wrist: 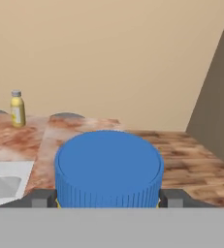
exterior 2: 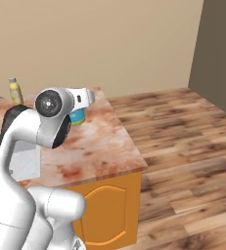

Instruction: Move the mayonnaise and mustard from the cabinet to the dining counter.

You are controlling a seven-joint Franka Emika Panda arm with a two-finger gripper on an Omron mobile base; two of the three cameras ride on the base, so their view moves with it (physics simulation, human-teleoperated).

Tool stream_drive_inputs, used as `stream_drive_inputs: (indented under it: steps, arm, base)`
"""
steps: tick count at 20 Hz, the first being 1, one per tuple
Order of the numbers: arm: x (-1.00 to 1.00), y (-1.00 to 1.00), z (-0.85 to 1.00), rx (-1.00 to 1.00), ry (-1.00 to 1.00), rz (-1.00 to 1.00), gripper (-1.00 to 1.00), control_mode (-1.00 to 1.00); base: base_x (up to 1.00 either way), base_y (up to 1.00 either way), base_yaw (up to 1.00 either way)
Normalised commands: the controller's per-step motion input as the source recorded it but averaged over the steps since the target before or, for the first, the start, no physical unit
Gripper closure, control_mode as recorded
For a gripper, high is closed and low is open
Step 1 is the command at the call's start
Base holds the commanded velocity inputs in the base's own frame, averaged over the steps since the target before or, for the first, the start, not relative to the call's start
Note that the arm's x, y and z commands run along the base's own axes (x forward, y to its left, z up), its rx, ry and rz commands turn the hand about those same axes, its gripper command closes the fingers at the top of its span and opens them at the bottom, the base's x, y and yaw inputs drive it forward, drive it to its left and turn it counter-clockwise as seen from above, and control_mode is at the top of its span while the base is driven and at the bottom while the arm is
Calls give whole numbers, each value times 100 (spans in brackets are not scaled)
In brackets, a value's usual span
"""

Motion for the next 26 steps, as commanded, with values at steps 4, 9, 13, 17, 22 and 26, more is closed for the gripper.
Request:
stream_drive_inputs:
  steps: [4,9,13,17,22,26]
  arm:
    - [61,0,-65,1,6,6,100,-100]
    - [69,-1,-63,0,2,10,100,-100]
    - [74,-20,-54,0,5,14,100,-100]
    - [67,-32,-48,0,8,13,100,-100]
    - [58,-30,-42,0,11,11,100,-100]
    - [46,-14,-48,0,5,11,100,-100]
  base:
    - [0,0,0]
    - [0,0,0]
    - [0,0,0]
    - [0,0,0]
    - [0,0,0]
    - [0,0,0]
